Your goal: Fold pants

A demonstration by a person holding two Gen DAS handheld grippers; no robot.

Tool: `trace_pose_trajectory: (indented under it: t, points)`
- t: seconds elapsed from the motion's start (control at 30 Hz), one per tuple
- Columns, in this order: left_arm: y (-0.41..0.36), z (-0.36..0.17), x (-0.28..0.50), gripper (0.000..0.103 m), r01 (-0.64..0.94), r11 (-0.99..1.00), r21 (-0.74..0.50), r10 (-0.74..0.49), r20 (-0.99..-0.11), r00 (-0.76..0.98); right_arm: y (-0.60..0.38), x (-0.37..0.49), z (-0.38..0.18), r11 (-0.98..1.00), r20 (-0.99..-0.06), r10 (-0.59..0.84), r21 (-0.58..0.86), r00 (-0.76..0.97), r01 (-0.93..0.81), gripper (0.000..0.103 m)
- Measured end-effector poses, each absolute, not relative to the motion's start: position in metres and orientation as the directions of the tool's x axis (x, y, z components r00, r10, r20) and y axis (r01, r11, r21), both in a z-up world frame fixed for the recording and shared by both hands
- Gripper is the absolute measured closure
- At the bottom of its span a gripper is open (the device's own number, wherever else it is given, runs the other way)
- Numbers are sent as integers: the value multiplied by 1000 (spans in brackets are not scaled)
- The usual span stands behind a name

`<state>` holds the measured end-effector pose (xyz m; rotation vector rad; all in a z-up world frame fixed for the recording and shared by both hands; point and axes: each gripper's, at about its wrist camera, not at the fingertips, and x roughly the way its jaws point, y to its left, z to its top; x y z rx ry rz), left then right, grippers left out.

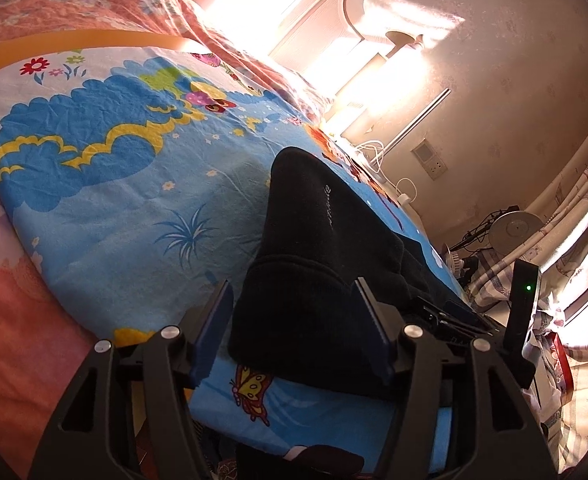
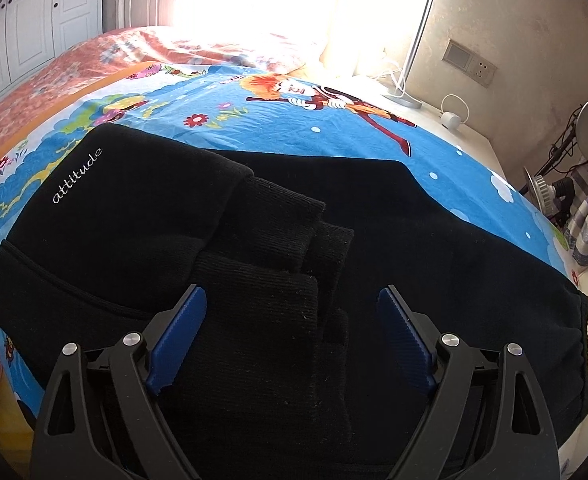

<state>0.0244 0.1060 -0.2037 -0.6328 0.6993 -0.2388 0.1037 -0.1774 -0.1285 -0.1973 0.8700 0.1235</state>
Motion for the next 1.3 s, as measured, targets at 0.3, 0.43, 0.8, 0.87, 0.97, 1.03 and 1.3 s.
trace_pose_trajectory:
  t: [0.3,0.43,0.8,0.87,0.97,1.03,1.3]
  points:
    - [93,-227,29,38,5,780,-626,-455,-561,691,-178,104,-130,976,-766,33,-114,642,-187,18]
    - [99,-231,30,48,-4,761,-649,-470,-556,686,-179,103,-131,976,-763,38,-111,645,-188,17]
    - [99,-232,29,54,-10,760,-650,-467,-556,687,-202,118,-122,989,-808,124,50,577,-142,7]
    - [98,-232,28,55,-12,760,-650,-465,-556,689,-196,117,-102,982,-788,159,65,595,-176,7]
    - [99,-231,27,57,-10,754,-657,-469,-549,692,-172,120,-83,956,-787,250,107,565,-274,7]
    - [100,-231,27,59,-8,750,-662,-472,-544,694,-155,125,-81,939,-793,291,128,536,-320,7]
    - [102,-230,24,48,-12,722,-692,-484,-518,705,-108,146,-99,899,-859,364,223,360,-376,7]
